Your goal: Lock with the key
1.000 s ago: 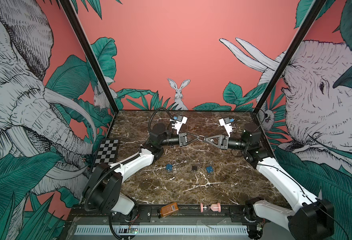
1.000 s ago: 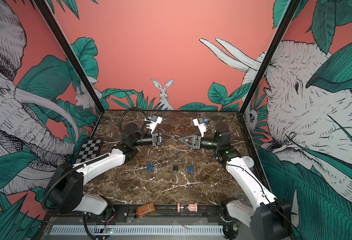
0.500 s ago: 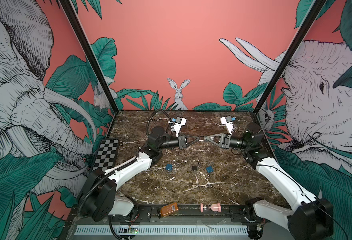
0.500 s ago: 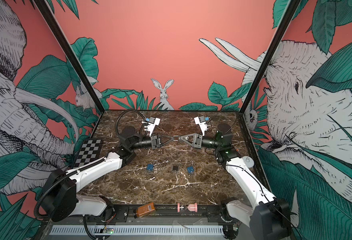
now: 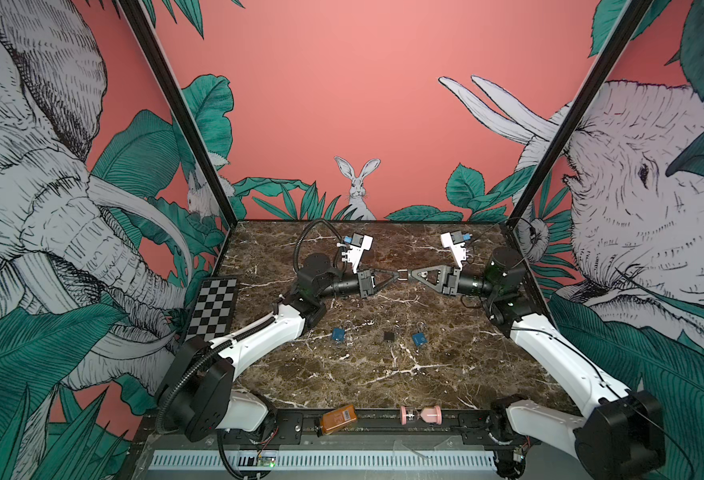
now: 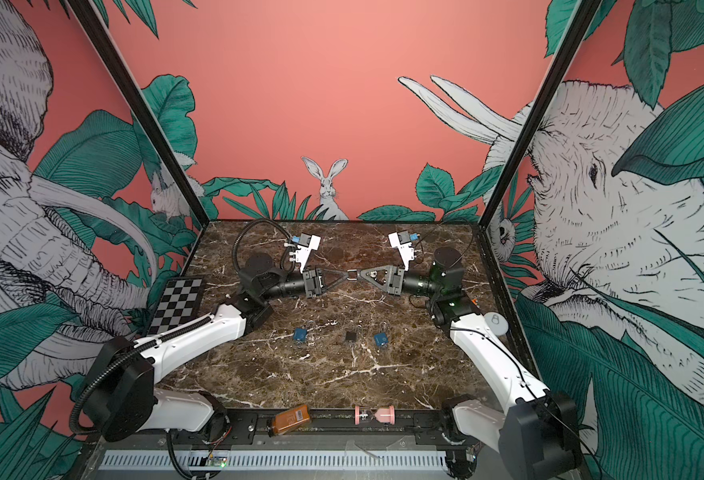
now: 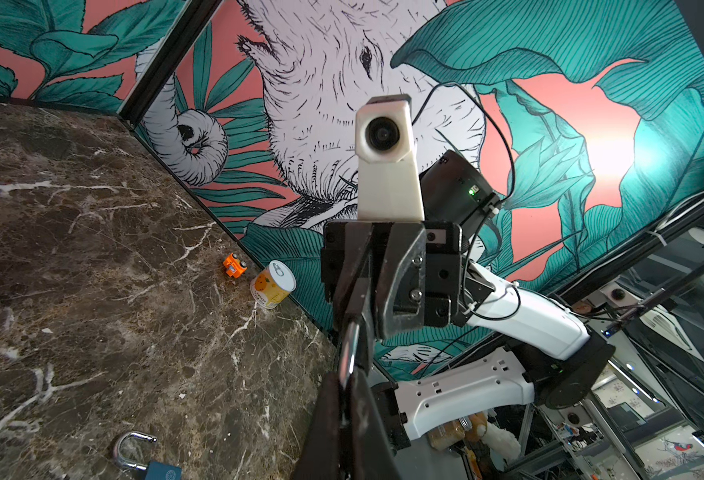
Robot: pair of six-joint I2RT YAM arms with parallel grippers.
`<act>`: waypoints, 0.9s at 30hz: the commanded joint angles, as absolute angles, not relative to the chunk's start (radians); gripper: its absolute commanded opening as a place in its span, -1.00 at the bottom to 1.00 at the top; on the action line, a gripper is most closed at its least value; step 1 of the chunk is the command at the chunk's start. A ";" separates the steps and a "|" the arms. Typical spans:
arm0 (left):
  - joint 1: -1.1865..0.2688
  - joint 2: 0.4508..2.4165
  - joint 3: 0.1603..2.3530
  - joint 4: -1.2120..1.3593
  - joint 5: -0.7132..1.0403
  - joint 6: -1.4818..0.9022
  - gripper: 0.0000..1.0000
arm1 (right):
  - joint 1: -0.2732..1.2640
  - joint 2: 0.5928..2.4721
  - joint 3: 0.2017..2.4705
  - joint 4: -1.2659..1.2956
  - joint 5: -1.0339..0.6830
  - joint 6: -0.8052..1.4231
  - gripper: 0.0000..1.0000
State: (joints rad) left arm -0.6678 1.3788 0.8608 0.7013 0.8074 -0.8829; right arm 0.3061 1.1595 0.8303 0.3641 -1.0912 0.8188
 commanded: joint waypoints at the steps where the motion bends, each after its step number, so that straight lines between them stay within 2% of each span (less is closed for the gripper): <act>1: -0.745 1.373 0.887 0.816 0.948 -0.881 -1.00 | 0.372 1.220 0.825 0.385 -0.980 0.810 -1.00; 11: -0.754 1.381 0.890 0.812 0.950 -0.868 -1.00 | 0.434 1.285 0.827 0.426 -0.933 0.827 -1.00; 15: -0.728 1.337 0.885 0.613 0.871 -0.746 -1.00 | 0.369 1.240 0.811 0.336 -0.884 0.808 -1.00; 18: -0.666 1.317 0.882 0.581 0.852 -0.715 -1.00 | 0.295 1.203 0.776 0.327 -0.891 0.826 -1.00; 20: -0.643 1.325 0.884 0.614 0.872 -0.728 -0.88 | 0.269 1.191 0.755 0.366 -0.919 0.853 -1.00; 24: -0.635 1.372 0.905 0.706 0.952 -0.782 -0.49 | 0.259 1.177 0.736 0.465 -0.990 0.894 -1.00; 27: -0.633 1.418 0.905 0.820 1.002 -0.860 -0.37 | 0.258 1.164 0.741 0.471 -1.019 0.892 -1.00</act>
